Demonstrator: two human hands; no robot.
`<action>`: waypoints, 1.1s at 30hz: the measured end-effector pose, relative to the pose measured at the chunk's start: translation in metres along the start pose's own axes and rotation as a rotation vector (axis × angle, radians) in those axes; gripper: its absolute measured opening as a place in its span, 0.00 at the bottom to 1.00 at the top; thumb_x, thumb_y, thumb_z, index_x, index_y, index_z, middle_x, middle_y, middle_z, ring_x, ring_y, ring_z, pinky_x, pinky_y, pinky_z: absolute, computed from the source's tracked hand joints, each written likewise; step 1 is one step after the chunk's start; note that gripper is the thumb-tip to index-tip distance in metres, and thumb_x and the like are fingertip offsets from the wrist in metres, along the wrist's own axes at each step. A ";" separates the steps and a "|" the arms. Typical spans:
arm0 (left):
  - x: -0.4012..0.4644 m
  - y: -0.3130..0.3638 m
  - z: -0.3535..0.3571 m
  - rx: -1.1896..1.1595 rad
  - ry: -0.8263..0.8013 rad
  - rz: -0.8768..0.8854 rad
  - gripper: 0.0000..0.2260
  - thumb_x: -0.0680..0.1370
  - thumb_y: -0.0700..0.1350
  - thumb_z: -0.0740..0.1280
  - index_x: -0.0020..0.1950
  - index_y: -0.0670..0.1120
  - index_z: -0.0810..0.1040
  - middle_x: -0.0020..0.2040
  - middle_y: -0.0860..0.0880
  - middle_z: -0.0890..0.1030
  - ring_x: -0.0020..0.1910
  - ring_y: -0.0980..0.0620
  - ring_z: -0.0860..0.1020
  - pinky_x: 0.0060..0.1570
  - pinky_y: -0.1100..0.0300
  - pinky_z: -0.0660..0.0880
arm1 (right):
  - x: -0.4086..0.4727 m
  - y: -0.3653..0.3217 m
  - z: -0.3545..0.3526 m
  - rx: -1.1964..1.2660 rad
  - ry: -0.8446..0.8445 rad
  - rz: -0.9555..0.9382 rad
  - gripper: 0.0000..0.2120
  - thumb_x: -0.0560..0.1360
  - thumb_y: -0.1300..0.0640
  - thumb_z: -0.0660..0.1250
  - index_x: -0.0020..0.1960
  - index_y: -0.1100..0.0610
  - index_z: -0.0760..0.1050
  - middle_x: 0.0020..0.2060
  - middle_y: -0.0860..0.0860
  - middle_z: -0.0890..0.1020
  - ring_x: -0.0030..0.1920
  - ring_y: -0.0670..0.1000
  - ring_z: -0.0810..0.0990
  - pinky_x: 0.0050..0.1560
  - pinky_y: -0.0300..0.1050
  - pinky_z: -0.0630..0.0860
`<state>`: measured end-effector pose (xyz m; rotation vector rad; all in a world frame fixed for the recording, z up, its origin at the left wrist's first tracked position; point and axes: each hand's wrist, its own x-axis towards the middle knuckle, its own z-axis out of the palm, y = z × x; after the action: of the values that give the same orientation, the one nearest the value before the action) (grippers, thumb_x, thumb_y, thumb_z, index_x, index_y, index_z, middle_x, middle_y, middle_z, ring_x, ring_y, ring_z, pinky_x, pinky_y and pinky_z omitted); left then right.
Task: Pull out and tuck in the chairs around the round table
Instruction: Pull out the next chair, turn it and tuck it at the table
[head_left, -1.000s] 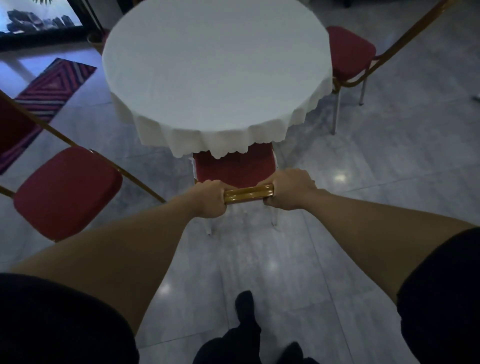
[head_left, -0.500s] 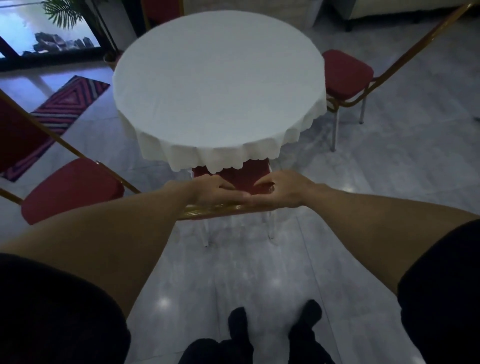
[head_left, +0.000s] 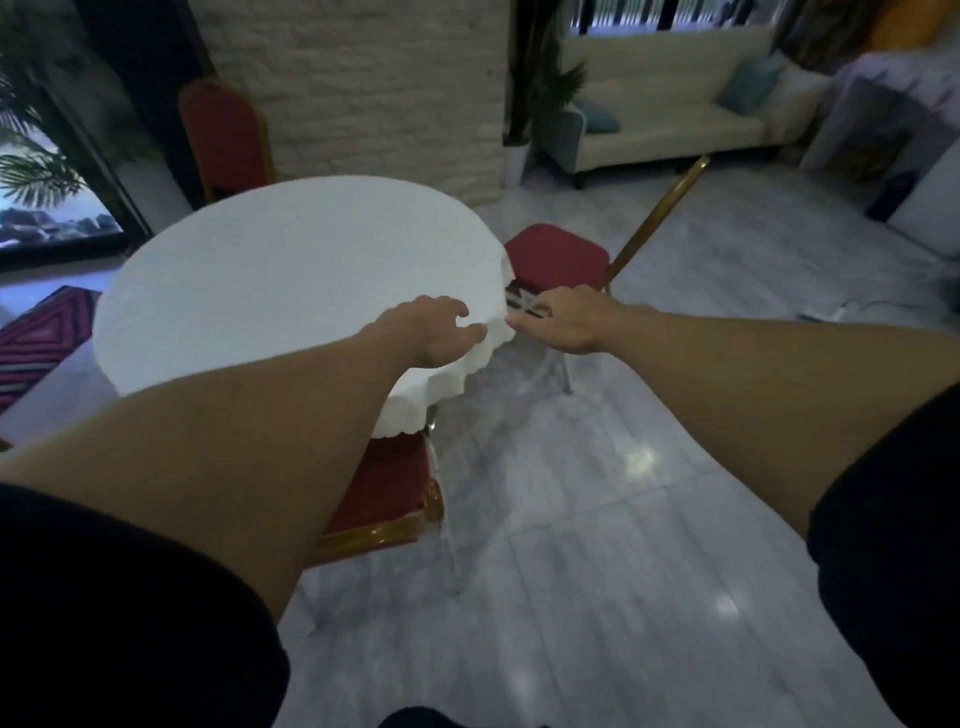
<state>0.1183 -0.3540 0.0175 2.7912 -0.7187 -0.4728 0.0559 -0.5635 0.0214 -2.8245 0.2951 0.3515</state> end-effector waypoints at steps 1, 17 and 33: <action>0.007 0.015 0.002 -0.007 0.009 0.016 0.31 0.79 0.67 0.57 0.79 0.53 0.68 0.77 0.47 0.71 0.75 0.42 0.69 0.72 0.44 0.66 | 0.001 0.014 -0.005 -0.005 0.007 0.008 0.43 0.76 0.22 0.54 0.78 0.53 0.71 0.72 0.57 0.77 0.68 0.62 0.77 0.61 0.56 0.74; 0.246 0.165 -0.020 0.110 -0.049 0.215 0.32 0.78 0.67 0.55 0.74 0.48 0.73 0.71 0.42 0.77 0.66 0.39 0.76 0.64 0.44 0.73 | 0.140 0.201 -0.098 -0.005 0.066 0.173 0.47 0.75 0.20 0.52 0.81 0.52 0.67 0.79 0.57 0.72 0.75 0.61 0.73 0.72 0.60 0.71; 0.486 0.313 -0.046 0.134 -0.033 0.228 0.34 0.80 0.67 0.55 0.81 0.49 0.63 0.79 0.43 0.68 0.75 0.40 0.69 0.71 0.43 0.68 | 0.278 0.381 -0.206 0.096 0.120 0.237 0.40 0.78 0.25 0.56 0.76 0.54 0.72 0.73 0.58 0.77 0.70 0.62 0.77 0.69 0.59 0.74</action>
<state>0.4030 -0.8593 0.0277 2.7794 -1.0990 -0.4425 0.2740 -1.0288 0.0445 -2.7255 0.6573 0.2095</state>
